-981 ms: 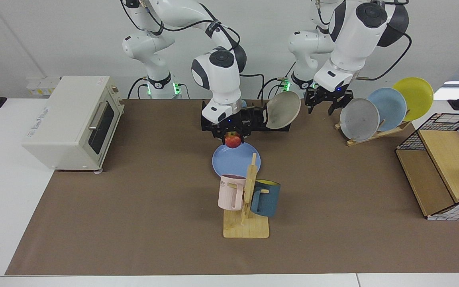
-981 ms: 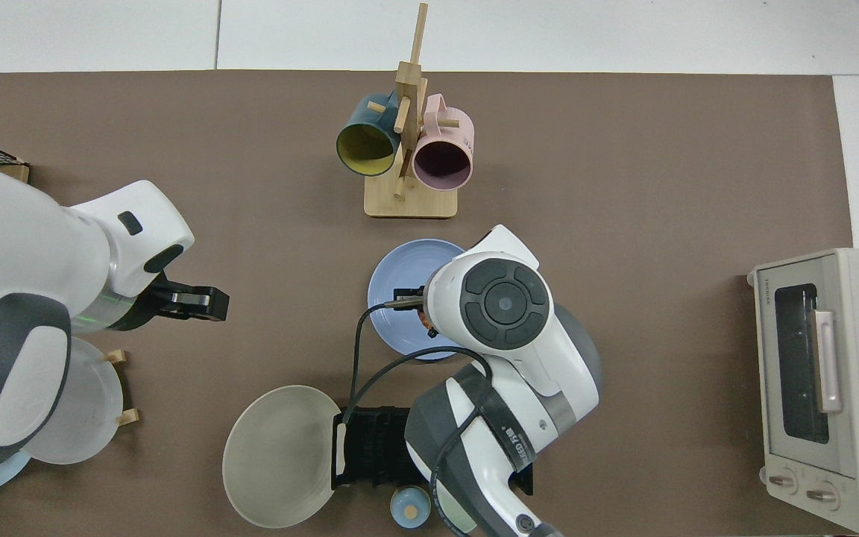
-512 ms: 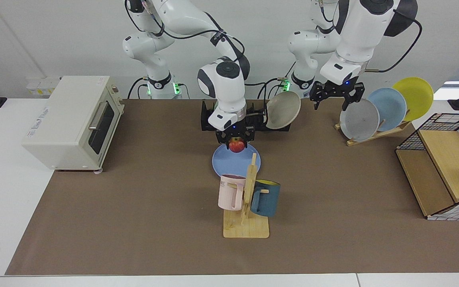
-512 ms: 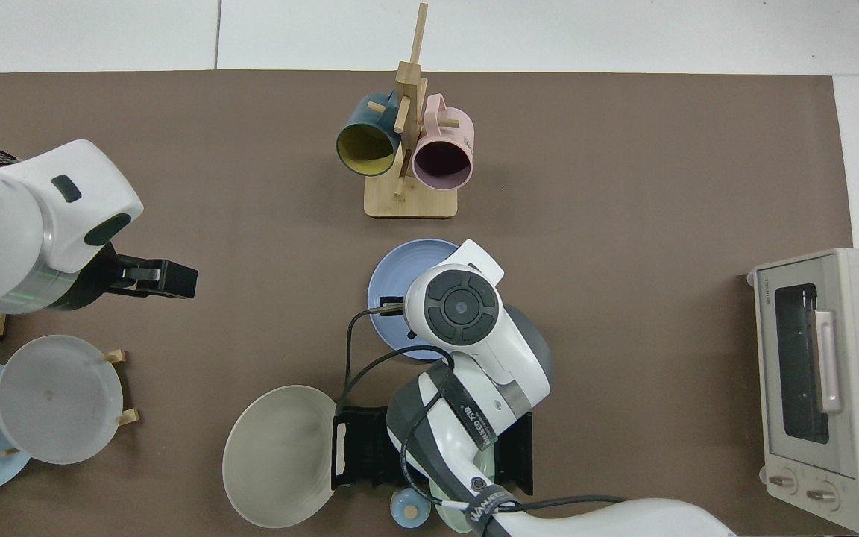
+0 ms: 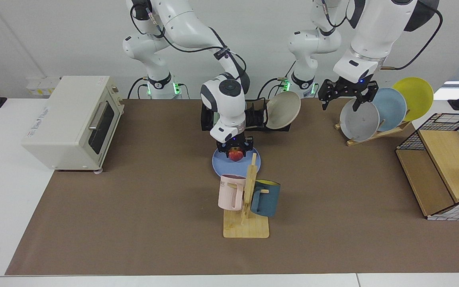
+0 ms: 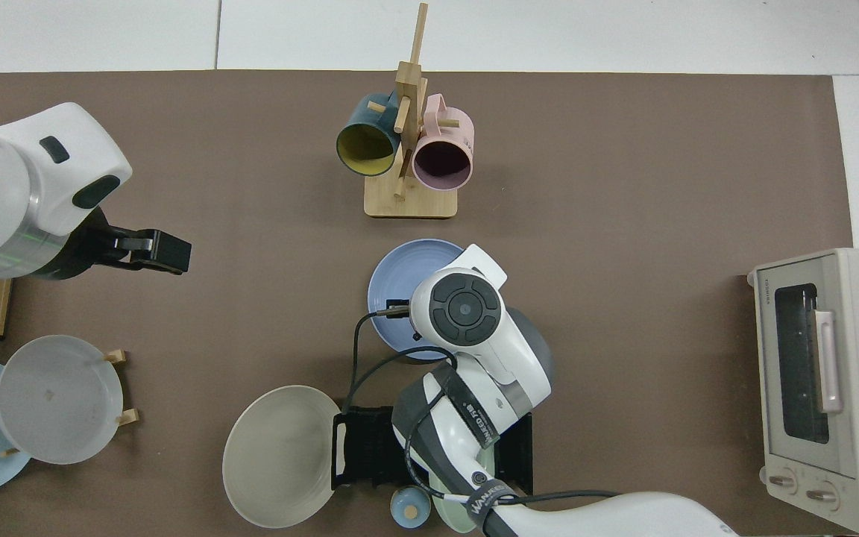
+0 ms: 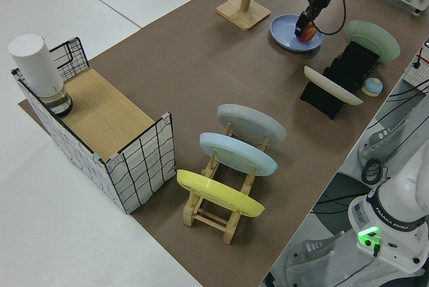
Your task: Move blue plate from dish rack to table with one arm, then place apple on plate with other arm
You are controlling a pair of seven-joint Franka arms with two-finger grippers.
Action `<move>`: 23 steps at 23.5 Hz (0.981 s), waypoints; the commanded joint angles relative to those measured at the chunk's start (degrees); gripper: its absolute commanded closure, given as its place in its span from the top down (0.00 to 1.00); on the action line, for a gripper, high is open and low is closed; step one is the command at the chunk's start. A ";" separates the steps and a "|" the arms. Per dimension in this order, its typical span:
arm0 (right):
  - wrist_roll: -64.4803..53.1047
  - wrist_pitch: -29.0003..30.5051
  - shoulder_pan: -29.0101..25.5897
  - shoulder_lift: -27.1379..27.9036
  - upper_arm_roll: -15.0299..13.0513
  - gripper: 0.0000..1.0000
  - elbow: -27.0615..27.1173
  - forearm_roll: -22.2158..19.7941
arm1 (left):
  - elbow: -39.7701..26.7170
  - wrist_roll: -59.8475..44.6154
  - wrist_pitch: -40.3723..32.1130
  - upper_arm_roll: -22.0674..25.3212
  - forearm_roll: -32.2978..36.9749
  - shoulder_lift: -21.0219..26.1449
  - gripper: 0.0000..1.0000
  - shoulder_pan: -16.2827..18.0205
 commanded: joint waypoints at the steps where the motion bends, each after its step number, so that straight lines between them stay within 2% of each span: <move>1: 1.40 1.60 -0.41 -0.20 0.32 1.00 -0.36 0.71 | 0.65 -0.45 -2.66 0.20 1.43 -0.52 1.00 -0.09; 9: 0.88 -9.21 -1.81 -3.00 -0.82 1.00 6.41 1.33 | 1.00 -0.45 -3.20 0.20 1.43 -3.16 1.00 -0.09; 12: -1.39 -11.22 -6.37 -6.95 -0.82 1.00 6.32 0.36 | 1.00 -0.54 -3.29 0.29 1.43 -3.25 1.00 -0.09; 23: -30.83 -24.05 -22.55 -15.39 -0.91 1.00 7.72 0.01 | 1.00 -0.80 -6.36 0.73 1.52 -3.95 1.00 -0.09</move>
